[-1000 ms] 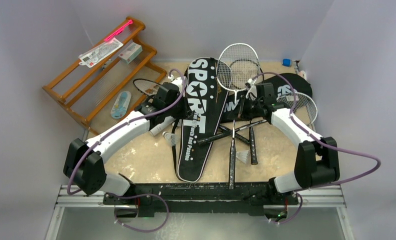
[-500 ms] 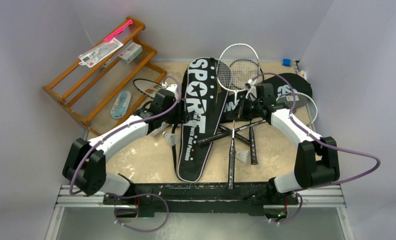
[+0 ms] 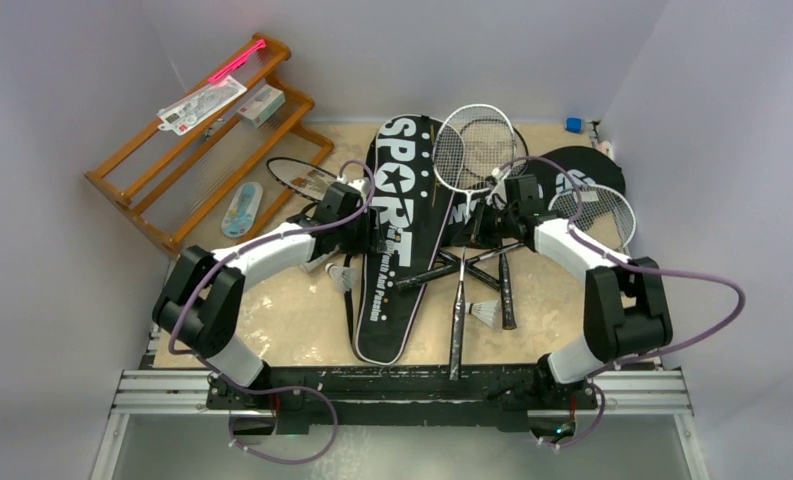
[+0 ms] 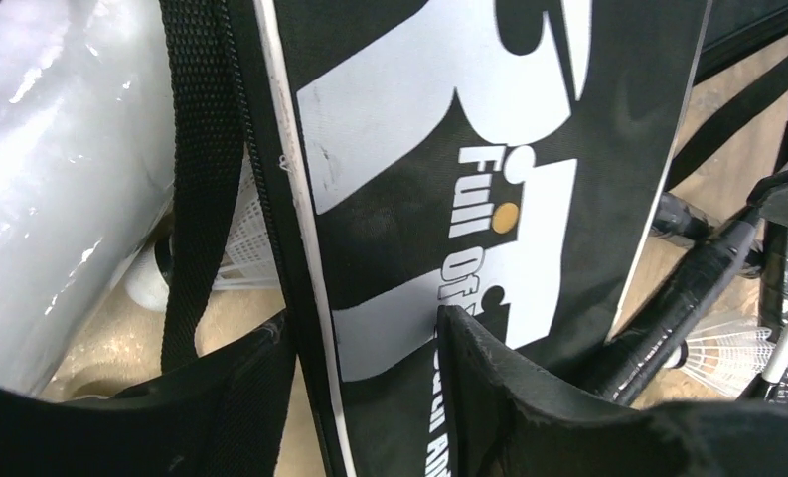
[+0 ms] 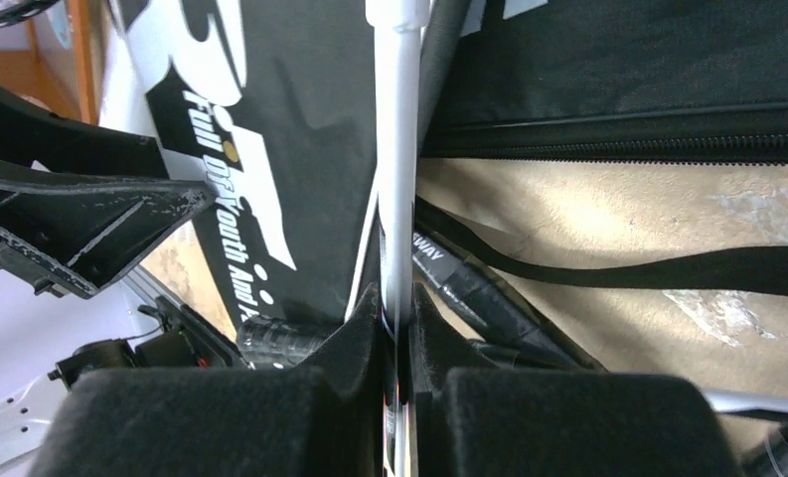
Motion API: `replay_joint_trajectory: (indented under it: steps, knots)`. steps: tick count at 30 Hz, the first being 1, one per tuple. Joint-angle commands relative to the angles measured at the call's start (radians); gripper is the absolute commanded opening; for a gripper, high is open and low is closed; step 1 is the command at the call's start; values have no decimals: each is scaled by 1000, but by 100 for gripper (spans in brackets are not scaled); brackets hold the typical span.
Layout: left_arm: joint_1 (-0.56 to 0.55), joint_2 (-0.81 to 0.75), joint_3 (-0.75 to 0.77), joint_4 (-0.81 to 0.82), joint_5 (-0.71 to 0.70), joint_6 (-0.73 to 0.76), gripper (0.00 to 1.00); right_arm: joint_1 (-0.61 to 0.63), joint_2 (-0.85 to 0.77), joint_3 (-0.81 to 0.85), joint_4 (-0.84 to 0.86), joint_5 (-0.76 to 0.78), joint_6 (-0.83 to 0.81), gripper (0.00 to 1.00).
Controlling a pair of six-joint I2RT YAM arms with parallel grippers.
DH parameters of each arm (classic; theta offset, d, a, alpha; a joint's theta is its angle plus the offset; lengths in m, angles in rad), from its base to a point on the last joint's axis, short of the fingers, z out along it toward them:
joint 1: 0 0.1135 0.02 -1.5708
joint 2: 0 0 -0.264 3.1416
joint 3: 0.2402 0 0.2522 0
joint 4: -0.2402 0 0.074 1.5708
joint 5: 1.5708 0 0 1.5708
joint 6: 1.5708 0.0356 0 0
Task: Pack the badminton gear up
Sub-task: Adjust the racket bag at the center of the board.
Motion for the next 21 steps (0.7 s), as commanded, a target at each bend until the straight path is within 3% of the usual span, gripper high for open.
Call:
replay_joint_trajectory:
  steps: [1, 5, 9, 14, 21]
  knots:
    - [12, 34, 38, 43, 40, -21, 44, 16, 49, -2, 88, -4, 58, 0]
    - [13, 21, 60, 24, 27, -9, 16, 27, 109, 27, 93, 5, 68, 0]
    - [13, -2, 99, -13, 12, 11, 0, 32, 145, 32, 123, -20, 85, 0]
    - [-3, -18, 170, -82, 35, 41, 0, 36, 124, 29, 142, -25, 103, 0]
    - [-73, -21, 330, -266, -94, 91, 0, 37, 83, 32, 149, -22, 143, 0]
